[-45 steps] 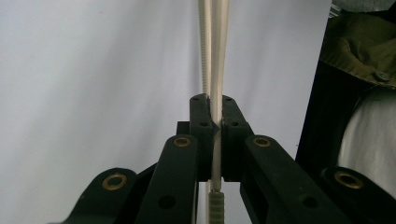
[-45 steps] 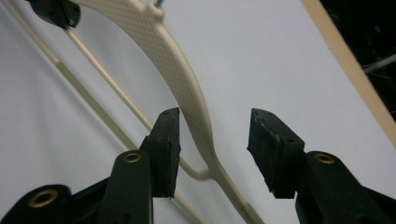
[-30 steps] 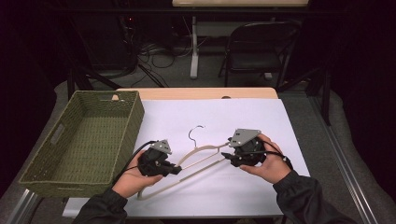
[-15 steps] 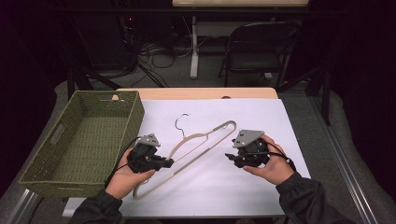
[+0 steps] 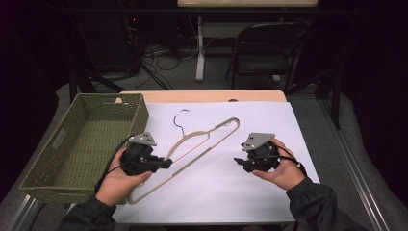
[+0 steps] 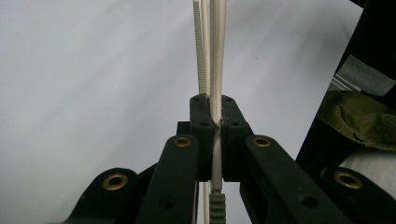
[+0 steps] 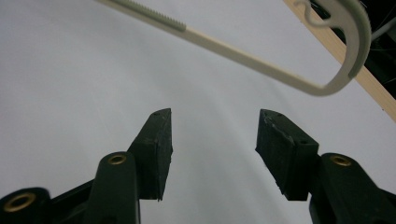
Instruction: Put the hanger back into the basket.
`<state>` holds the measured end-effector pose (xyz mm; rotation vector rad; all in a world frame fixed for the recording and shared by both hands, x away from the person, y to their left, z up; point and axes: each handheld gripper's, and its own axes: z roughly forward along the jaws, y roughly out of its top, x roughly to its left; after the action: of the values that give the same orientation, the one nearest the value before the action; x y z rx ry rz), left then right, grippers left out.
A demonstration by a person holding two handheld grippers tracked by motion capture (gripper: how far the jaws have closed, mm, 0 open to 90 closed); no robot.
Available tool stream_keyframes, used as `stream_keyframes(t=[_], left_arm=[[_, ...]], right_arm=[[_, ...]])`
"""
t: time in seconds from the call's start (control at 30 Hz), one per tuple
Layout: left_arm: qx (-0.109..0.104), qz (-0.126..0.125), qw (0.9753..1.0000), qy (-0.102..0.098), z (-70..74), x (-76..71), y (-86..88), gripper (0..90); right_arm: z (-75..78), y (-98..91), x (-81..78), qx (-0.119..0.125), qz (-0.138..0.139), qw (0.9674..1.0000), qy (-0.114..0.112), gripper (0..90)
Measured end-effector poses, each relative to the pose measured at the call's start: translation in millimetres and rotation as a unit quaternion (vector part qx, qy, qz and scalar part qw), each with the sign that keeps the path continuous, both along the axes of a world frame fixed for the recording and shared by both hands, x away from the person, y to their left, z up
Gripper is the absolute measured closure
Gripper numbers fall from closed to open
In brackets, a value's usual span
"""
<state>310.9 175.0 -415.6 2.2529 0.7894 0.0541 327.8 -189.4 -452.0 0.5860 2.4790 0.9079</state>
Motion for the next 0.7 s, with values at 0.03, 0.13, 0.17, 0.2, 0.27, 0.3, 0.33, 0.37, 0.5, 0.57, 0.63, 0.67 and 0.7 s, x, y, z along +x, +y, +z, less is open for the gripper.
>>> stream_keyframes(t=[0.03, 0.13, 0.17, 0.2, 0.27, 0.3, 0.33, 0.37, 0.5, 0.57, 0.63, 0.67, 0.7], left_arm=[[0.001, 0.002, 1.0, -0.002, 3.2, -1.0, 1.9, 87.3], [0.003, 0.005, 0.9999, -0.014, 14.9, -2.9, 11.7, 87.3], [0.005, 0.006, 0.9998, -0.017, 18.0, -3.2, 14.9, 87.3], [0.008, 0.006, 0.9998, -0.02, 19.9, -3.2, 17.5, 87.3], [0.012, 0.005, 0.9996, -0.026, 24.5, -2.6, 25.1, 87.3], [0.011, 0.008, 0.9996, -0.026, 26.1, -2.4, 29.2, 87.3], [0.012, 0.01, 0.9995, -0.027, 27.6, -1.4, 34.4, 87.4], [0.008, 0.017, 0.9995, -0.027, 29.0, -0.4, 41.1, 87.3], [0.0, 0.039, 0.9989, -0.026, 35.3, 3.7, 67.4, 87.3], [-0.013, 0.048, 0.9985, -0.023, 38.9, 5.1, 80.1, 87.3], [-0.006, 0.058, 0.9977, -0.034, 44.9, 5.2, 94.8, 87.3], [-0.008, 0.065, 0.9973, -0.032, 46.7, 5.0, 99.3, 87.4], [-0.007, 0.072, 0.9968, -0.033, 49.2, 4.7, 105.1, 87.4]], right_arm=[[-0.1, -0.6, 0.3, 0.003, 0.0, 1.0, -0.004, 45.4], [1.0, -2.9, 0.3, 0.002, -0.002, 1.0, -0.001, 45.4], [1.9, -4.2, -0.2, -0.004, -0.007, 1.0, 0.002, 45.4], [0.5, -4.6, 0.6, 0.004, -0.005, 1.0, -0.002, 45.4], [-0.2, -5.9, 0.7, 0.003, -0.008, 1.0, 0.0, 45.4], [-1.0, -6.6, 1.1, 0.004, -0.008, 1.0, -0.001, 45.4], [-1.5, -7.3, 1.2, 0.002, -0.009, 1.0, -0.001, 45.4], [-1.8, -7.8, 1.1, 0.001, -0.012, 0.9999, 0.002, 45.4], [-2.3, -10.4, 2.1, -0.008, -0.016, 0.9998, 0.006, 45.4], [-4.0, -10.9, 2.9, -0.002, -0.018, 0.9998, 0.006, 45.4], [-5.0, -11.3, 3.7, 0.001, -0.018, 0.9998, 0.004, 45.4], [-5.1, -11.7, 3.7, -0.001, -0.019, 0.9998, 0.005, 45.4], [-5.6, -11.7, 3.9, 0.0, -0.021, 0.9998, 0.004, 45.4]])
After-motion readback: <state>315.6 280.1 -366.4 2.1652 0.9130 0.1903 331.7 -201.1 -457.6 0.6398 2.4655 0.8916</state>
